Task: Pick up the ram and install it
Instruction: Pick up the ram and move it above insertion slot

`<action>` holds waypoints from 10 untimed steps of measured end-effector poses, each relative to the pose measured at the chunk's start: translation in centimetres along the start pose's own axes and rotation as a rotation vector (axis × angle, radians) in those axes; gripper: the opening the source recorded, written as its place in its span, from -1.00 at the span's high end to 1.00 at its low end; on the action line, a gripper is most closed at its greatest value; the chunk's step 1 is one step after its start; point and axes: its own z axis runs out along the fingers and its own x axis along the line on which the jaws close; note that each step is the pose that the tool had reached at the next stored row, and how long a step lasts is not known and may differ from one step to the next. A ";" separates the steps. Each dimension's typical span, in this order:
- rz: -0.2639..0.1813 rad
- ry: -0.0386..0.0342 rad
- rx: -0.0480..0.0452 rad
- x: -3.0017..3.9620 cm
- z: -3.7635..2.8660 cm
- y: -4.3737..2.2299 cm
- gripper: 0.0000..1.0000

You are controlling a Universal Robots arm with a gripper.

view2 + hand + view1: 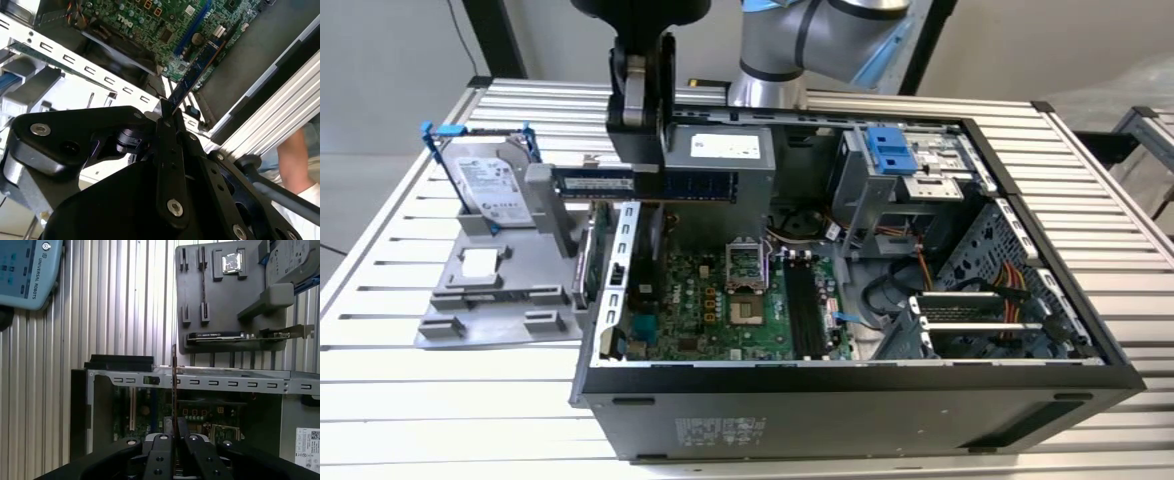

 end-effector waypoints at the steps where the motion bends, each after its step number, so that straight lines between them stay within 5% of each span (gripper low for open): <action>1: 0.000 0.0005 0.0000 0.00 0.00 -0.04 1.00; 10: 0.000 0.0042 0.0000 0.01 -0.03 -0.63 1.00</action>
